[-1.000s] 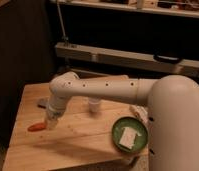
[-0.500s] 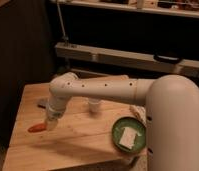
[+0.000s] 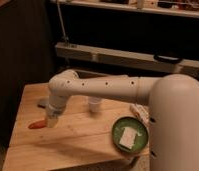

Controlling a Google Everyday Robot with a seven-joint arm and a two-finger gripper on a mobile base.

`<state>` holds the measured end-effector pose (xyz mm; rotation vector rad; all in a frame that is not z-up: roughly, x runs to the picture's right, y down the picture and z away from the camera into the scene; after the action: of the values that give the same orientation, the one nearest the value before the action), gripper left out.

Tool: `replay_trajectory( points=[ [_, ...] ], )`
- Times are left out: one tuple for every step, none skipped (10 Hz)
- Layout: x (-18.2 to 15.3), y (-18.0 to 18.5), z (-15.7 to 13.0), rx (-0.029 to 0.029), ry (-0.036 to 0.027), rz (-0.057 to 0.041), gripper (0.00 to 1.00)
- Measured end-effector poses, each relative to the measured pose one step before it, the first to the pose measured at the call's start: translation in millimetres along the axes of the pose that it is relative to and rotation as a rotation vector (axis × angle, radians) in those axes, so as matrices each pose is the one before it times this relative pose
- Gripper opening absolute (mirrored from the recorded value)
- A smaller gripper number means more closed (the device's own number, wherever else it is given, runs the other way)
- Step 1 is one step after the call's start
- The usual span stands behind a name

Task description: Place the pepper in the ceramic cup

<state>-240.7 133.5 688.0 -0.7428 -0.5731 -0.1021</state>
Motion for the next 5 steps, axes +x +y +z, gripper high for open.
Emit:
replay_trajectory(
  points=[
    [-1.95,-3.84,-15.79,0.02561,0.00404,-0.00130,0.00],
    [-5.87,-6.08,-25.59,0.03584,0.00561,-0.00549,0.00],
    [-2.68,-7.53,-28.53,0.03596,0.01538,-0.00545,0.00],
    [1.79,-8.50,-23.08,0.02958,0.01811,-0.00150,0.00],
    [4.57,-5.28,-14.26,0.01333,0.01170,0.00780,0.00]
  ],
)
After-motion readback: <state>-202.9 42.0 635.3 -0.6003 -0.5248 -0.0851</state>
